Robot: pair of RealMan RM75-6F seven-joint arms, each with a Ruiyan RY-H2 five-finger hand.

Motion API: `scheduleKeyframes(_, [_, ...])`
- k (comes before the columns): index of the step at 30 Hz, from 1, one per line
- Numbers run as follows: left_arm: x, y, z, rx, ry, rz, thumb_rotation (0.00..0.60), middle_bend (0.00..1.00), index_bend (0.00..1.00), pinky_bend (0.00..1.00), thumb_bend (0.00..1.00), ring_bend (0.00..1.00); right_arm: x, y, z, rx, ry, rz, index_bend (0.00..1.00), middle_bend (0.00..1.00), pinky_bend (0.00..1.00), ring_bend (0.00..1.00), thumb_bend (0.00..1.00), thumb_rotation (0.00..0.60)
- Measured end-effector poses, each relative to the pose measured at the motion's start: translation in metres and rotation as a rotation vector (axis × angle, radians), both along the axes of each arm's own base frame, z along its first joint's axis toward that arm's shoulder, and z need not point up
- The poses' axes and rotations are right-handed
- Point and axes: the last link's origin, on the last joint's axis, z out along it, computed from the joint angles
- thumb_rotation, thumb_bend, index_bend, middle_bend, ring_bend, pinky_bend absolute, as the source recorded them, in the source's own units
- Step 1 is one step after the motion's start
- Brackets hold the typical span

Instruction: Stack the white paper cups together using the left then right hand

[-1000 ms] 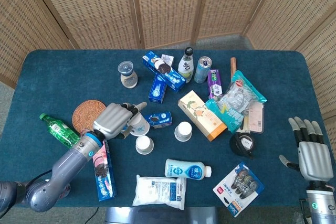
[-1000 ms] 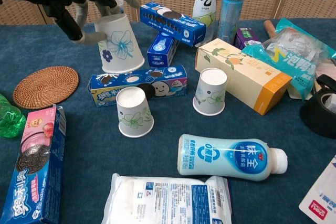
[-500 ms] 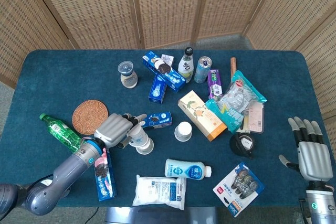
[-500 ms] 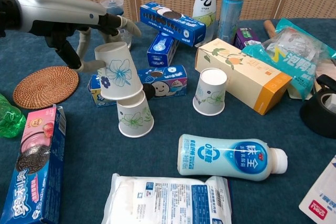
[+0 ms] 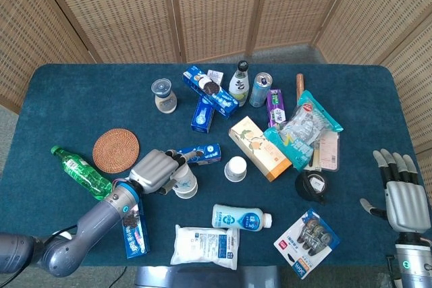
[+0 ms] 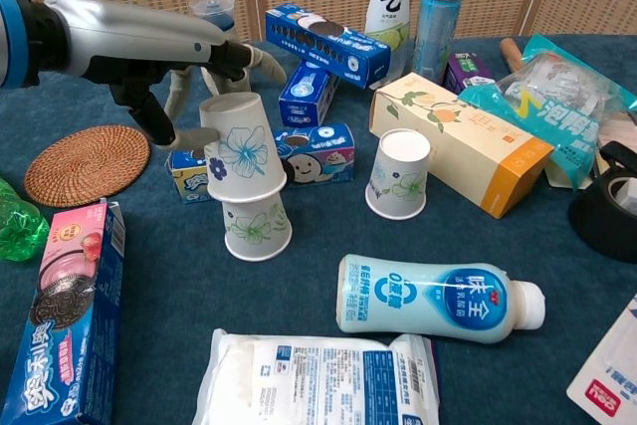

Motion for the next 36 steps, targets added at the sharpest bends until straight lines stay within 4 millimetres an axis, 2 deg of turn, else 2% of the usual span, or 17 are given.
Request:
scheduleKeyframes(7, [0.001, -0.004, -0.008, -0.001, 0.05, -0.037, 0.6, 0.24, 0.01, 0.46, 0.56, 0.18, 0.001, 0.0, 0.0, 0.001, -0.003, 0.003, 0.0, 0.0, 0.0, 0.0, 0.0, 0.6])
scheduleKeyframes(14, [-0.001, -0.009, -0.013, -0.034, 0.081, -0.042, 0.6, 0.02, 0.0, 0.38, 0.56, 0.01, 0.0, 0.0, 0.001, -0.001, -0.003, 0.002, 0.0, 0.0, 0.0, 0.0, 0.0, 0.6])
scheduleKeyframes(19, [-0.002, -0.008, -0.007, -0.017, 0.087, -0.037, 0.6, 0.0, 0.0, 0.37, 0.56, 0.0, 0.0, 0.0, 0.0, 0.003, -0.003, 0.001, 0.0, 0.0, 0.0, 0.0, 0.0, 0.6])
scheduleKeyframes(22, [-0.002, -0.006, -0.001, 0.004, 0.071, -0.025, 0.6, 0.0, 0.0, 0.35, 0.56, 0.0, 0.0, 0.0, 0.0, 0.005, -0.003, -0.001, 0.0, 0.0, 0.0, 0.0, 0.0, 0.6])
scheduleKeyframes(28, [-0.009, -0.007, 0.021, 0.056, 0.037, -0.006, 0.6, 0.0, 0.0, 0.23, 0.56, 0.0, 0.0, 0.0, -0.002, 0.011, 0.0, -0.001, 0.0, 0.0, 0.0, 0.0, 0.0, 0.6])
scheduleKeyframes(36, [-0.037, -0.021, 0.063, 0.147, 0.003, 0.018, 0.6, 0.0, 0.0, 0.15, 0.55, 0.0, 0.001, 0.0, -0.004, 0.02, 0.006, 0.003, 0.0, 0.0, 0.0, 0.0, 0.0, 0.6])
